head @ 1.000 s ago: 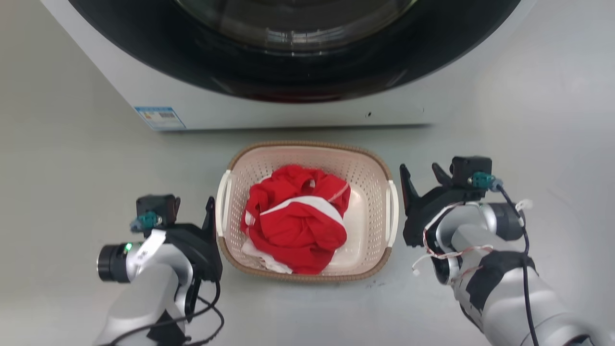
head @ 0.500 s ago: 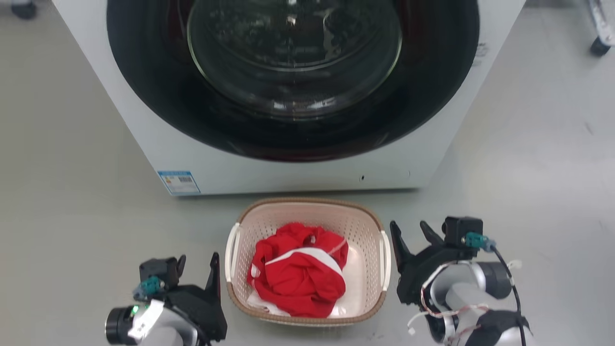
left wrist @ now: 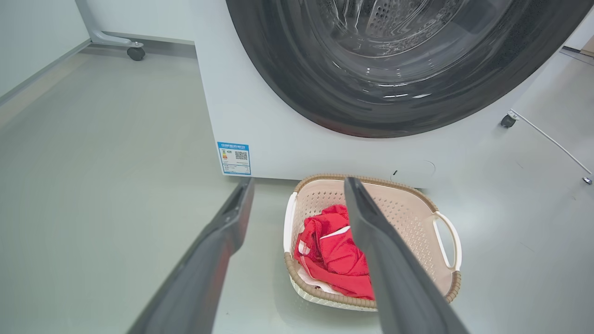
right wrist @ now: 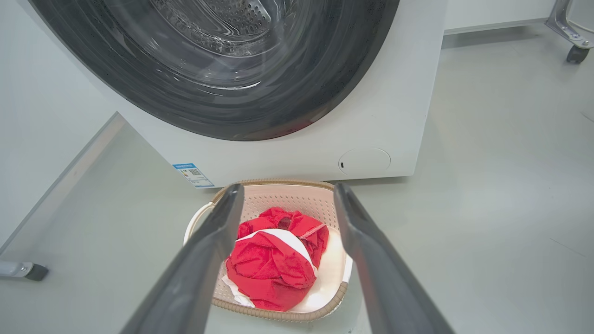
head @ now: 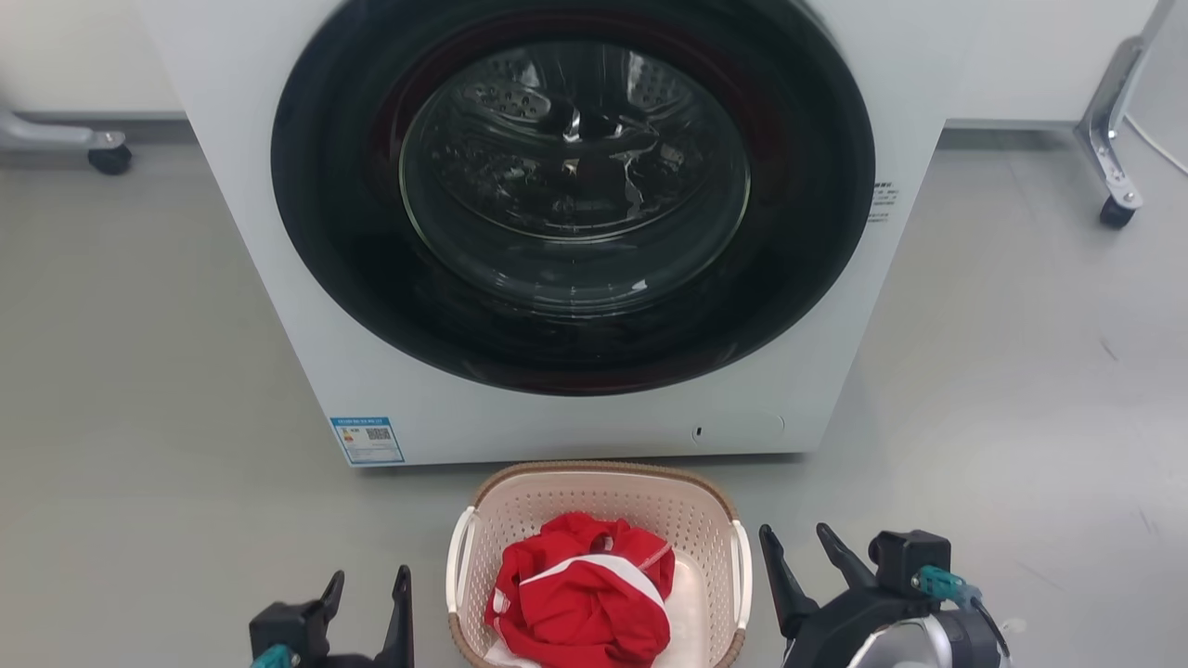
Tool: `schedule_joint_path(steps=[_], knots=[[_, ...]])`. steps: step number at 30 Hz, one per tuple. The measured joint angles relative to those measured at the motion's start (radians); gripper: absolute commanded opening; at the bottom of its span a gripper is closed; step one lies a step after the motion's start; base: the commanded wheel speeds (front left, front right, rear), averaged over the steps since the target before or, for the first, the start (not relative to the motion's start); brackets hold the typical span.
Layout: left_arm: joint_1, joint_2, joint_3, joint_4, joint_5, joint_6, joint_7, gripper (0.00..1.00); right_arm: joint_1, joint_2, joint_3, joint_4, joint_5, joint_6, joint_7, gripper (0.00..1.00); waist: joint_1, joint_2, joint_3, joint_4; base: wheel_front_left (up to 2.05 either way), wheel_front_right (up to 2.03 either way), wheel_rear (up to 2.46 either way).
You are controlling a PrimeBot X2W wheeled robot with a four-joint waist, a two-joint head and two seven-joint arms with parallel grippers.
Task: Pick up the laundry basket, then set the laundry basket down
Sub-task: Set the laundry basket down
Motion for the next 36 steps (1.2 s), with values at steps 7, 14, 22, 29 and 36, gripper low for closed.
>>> schedule_joint_path(steps=[7,14,22,29,36], knots=[[0.142,0.01,0.052,-0.19,0.055,0.015,0.0,1.0,0.121,-0.03,-0.084,-0.185,-0.1,-0.009,0.0,1.0,0.0001,0.0,-0.035,-0.005,0.0,0.0,0.0],[0.221,0.012,0.096,-0.32,0.105,0.021,0.0,1.0,0.236,-0.04,-0.182,-0.315,-0.201,-0.009,0.0,1.0,0.0001,0.0001,-0.041,-0.013,0.0,0.0,0.0],[0.294,0.011,0.139,-0.441,0.16,0.028,0.0,1.0,0.35,-0.037,-0.301,-0.436,-0.317,-0.009,0.0,1.0,0.0001,0.0001,-0.042,-0.023,0.0,0.0,0.0],[0.324,0.007,0.166,-0.504,0.197,0.028,0.0,1.0,0.431,-0.012,-0.382,-0.54,-0.398,-0.009,0.0,1.0,0.0002,0.0001,-0.039,-0.028,0.0,0.0,0.0],[0.337,0.001,0.172,-0.541,0.226,0.029,0.0,1.0,0.475,0.016,-0.436,-0.612,-0.465,-0.012,0.0,1.0,0.0002,0.0001,-0.035,-0.031,0.0,0.0,0.0]])
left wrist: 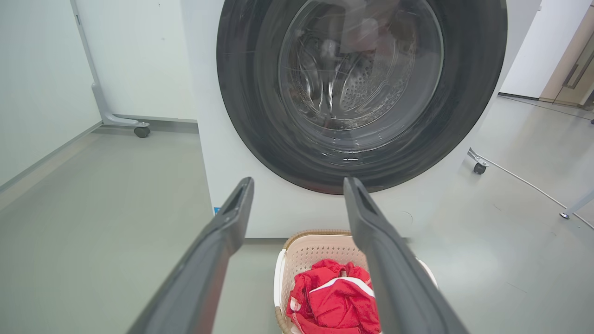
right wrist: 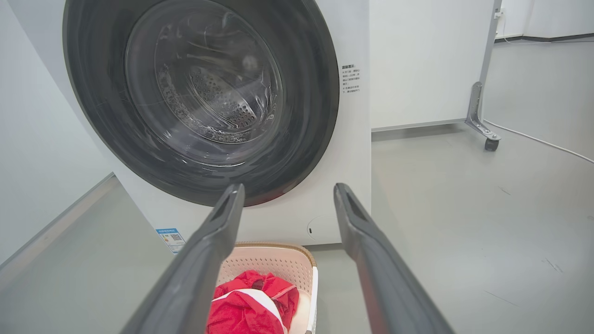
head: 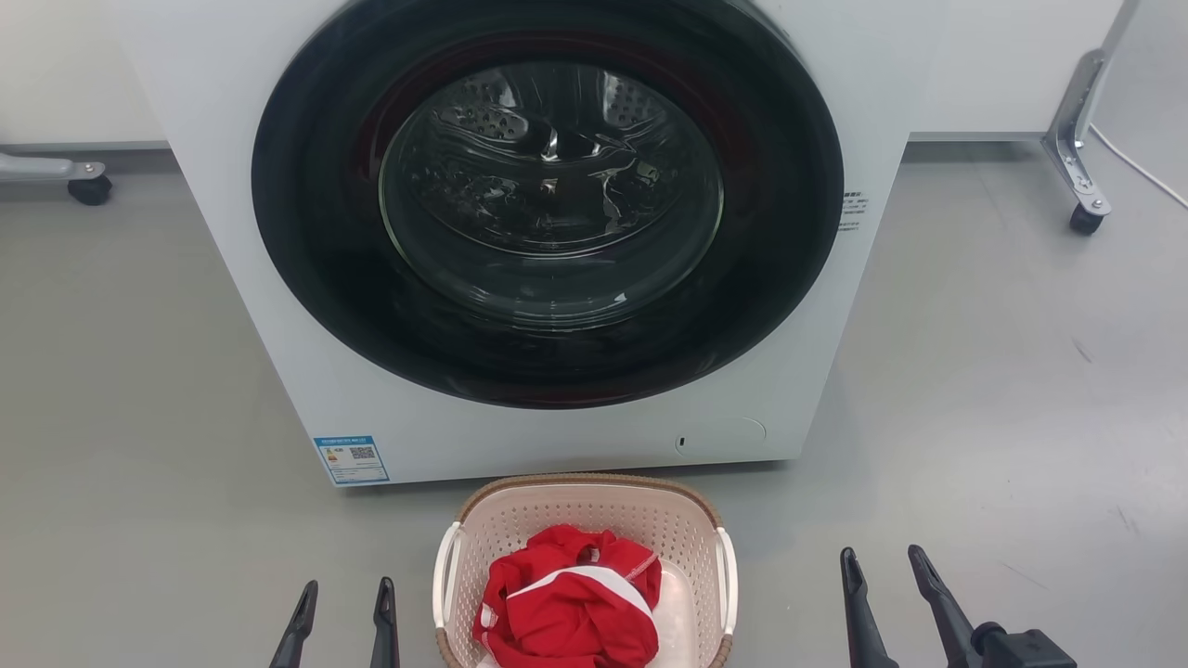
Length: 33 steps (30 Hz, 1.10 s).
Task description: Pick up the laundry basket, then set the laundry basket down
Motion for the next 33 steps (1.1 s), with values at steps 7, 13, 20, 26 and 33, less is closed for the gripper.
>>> schedule_joint_path(steps=[7,13,20,26,33], knots=[[0.005,-0.01,0.004,-0.024,0.014,0.0,0.0,1.0,0.015,0.014,-0.029,-0.05,-0.049,0.0,-0.003,1.0,0.0,0.0001,0.004,-0.003,0.0,0.0,0.0],[0.015,-0.015,0.007,-0.035,0.042,0.0,0.0,1.0,0.033,0.024,-0.041,-0.072,-0.079,0.0,-0.004,1.0,0.0,0.0,0.005,-0.003,0.0,0.0,0.0],[0.016,-0.021,0.011,-0.04,0.049,0.0,0.0,0.0,0.033,0.031,-0.052,-0.081,-0.099,0.0,-0.004,0.0,0.0,0.0,0.005,-0.003,0.0,0.0,0.0],[0.025,-0.027,-0.001,0.028,0.049,0.0,0.002,0.0,0.05,0.034,-0.044,-0.011,-0.099,0.0,0.003,0.0,0.0,0.0001,0.005,-0.003,0.0,0.0,0.0],[0.031,-0.03,0.014,0.04,-0.008,-0.011,0.021,0.0,0.05,0.037,-0.067,0.004,-0.043,0.013,0.021,0.0,0.0,0.0,0.006,-0.001,0.0,0.0,0.0]])
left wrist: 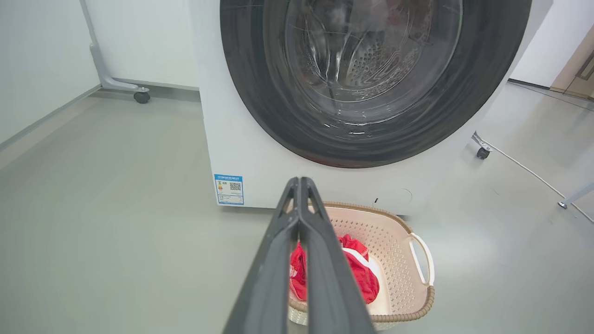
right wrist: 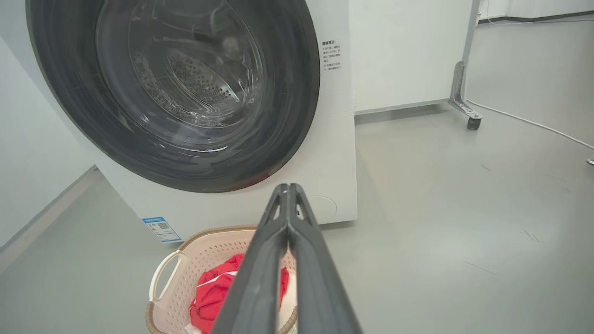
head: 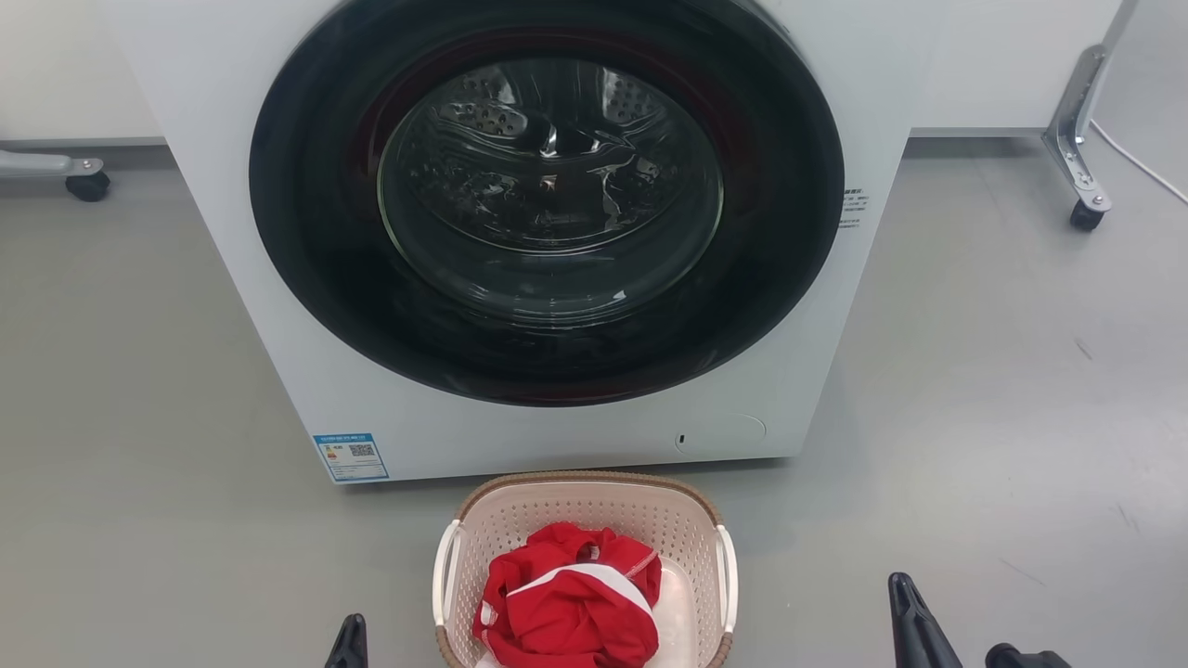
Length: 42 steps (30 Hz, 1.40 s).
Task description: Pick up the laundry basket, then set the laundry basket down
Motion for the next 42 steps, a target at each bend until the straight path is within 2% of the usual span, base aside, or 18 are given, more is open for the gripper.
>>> schedule_joint_path(steps=[42], knots=[[-0.102,-0.031,0.146,0.063,-0.565,-0.105,0.159,0.0,-0.08,0.02,-0.184,0.077,0.593,0.103,0.161,0.0,0.0,0.0,0.007,0.015,0.0,0.0,0.0]])
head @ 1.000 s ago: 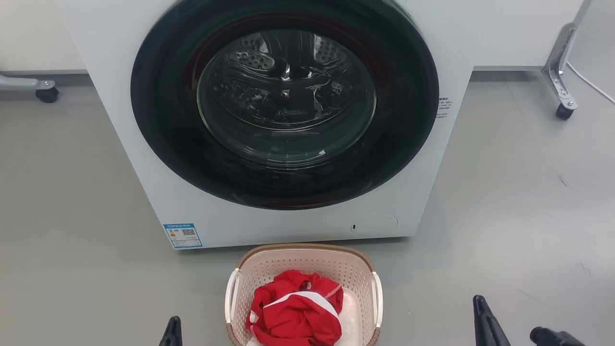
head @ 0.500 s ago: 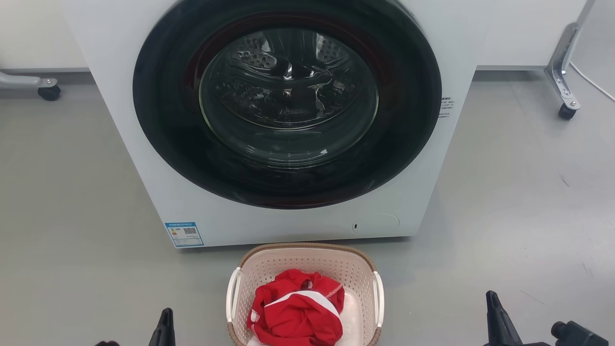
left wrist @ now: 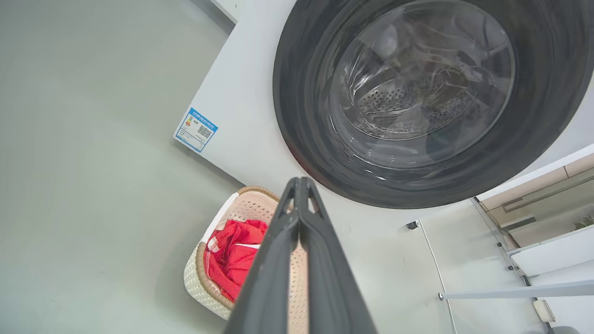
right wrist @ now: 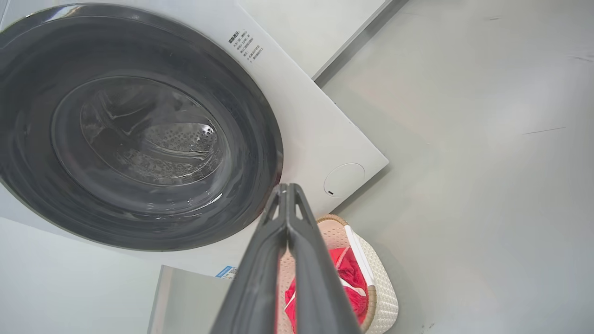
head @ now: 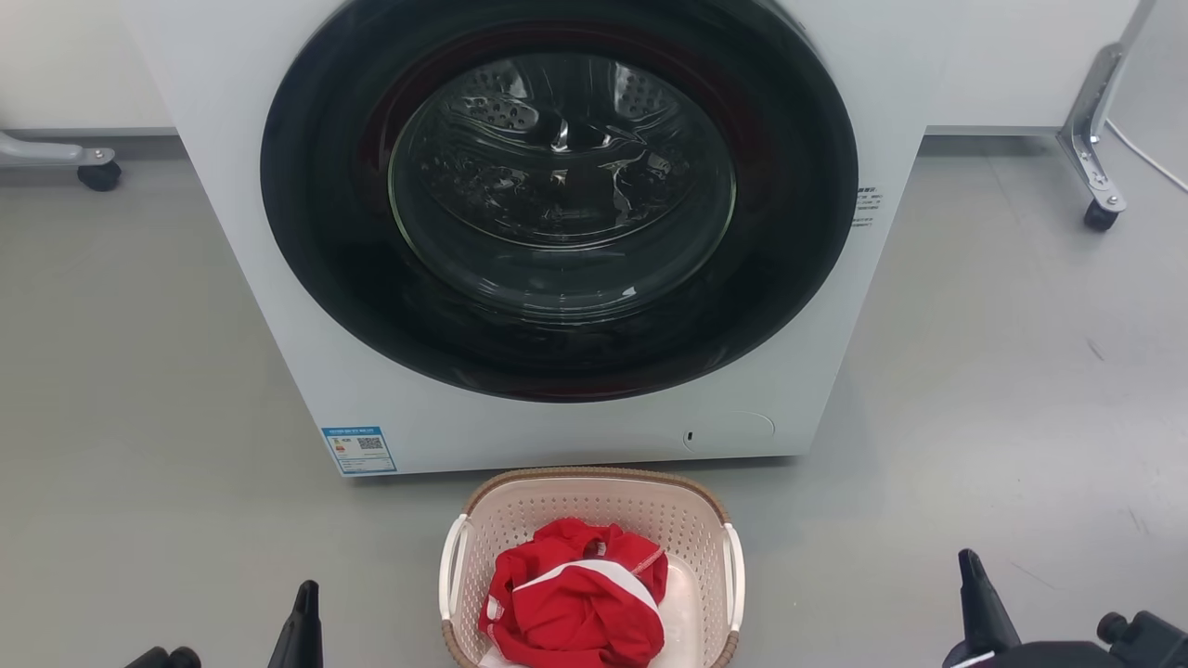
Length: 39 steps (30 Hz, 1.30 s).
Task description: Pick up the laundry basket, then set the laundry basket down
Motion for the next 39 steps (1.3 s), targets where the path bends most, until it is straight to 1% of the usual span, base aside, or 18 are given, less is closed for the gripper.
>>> schedule_joint_path(steps=[29,30,37,39], knots=[[-0.079,-0.026,0.095,0.044,-0.379,-0.071,0.105,0.0,-0.07,0.012,-0.122,0.053,0.394,0.074,0.103,0.0,0.0,0.0,0.004,0.01,0.0,0.0,0.0],[-0.081,-0.026,0.098,0.045,-0.39,-0.079,0.109,0.0,-0.07,0.012,-0.127,0.055,0.408,0.074,0.107,0.0,0.0,0.0,0.005,0.011,0.0,0.0,0.0],[-0.1,-0.031,0.12,0.06,-0.477,-0.089,0.131,0.0,-0.086,0.016,-0.156,0.068,0.506,0.092,0.13,0.0,0.0,0.0,0.006,0.013,0.0,0.0,0.0],[-0.105,-0.032,0.128,0.061,-0.508,-0.101,0.14,0.0,-0.092,0.016,-0.166,0.068,0.53,0.099,0.139,0.0,0.0,0.0,0.006,0.014,0.0,0.0,0.0]])
